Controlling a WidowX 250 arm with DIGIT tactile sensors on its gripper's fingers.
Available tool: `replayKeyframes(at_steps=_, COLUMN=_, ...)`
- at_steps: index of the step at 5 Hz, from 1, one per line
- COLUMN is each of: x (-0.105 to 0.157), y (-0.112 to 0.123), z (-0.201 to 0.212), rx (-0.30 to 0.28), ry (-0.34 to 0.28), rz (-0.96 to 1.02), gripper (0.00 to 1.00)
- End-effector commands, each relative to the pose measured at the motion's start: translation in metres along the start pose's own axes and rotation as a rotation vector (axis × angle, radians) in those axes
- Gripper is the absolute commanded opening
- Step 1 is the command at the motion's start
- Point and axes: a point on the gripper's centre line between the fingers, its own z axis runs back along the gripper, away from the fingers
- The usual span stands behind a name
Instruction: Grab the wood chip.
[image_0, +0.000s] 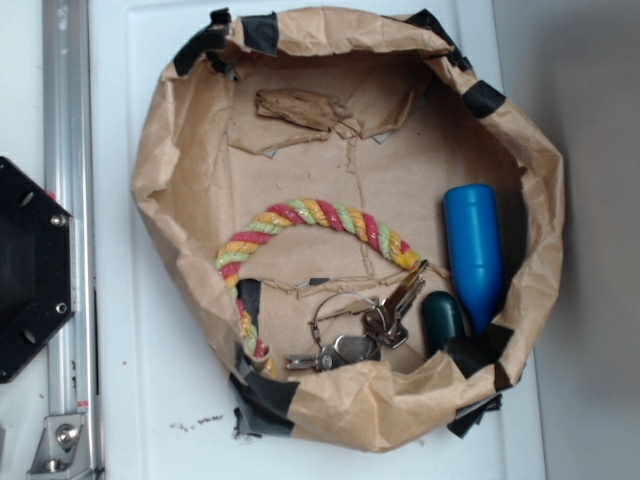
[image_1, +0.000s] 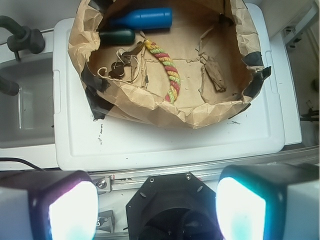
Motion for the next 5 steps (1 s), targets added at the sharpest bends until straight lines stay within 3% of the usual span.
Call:
replayKeyframes(at_steps=1, x=0.000, y=0.000, z=0.000, rx=0.000, ry=0.000, rz=0.000, gripper=1.00)
replayKeyframes(at_steps=2, x=0.046, y=0.050, z=-0.054, rx=0.108, ry=-0.026, rz=-0.045, gripper=1.00)
replayKeyframes(at_steps=3, x=0.095, y=0.086, z=-0.097, rx=0.130, ry=-0.002, rz=-0.162, gripper=1.00)
replayKeyframes(at_steps=4, x=0.112, y=0.083, z=-0.141, rx=0.150, ry=0.014, rz=-0.276, gripper=1.00)
replayKeyframes(at_steps=5, x=0.115, y=0.065, z=-0.165, rx=0.177, ry=0.047, rz=-0.344, gripper=1.00)
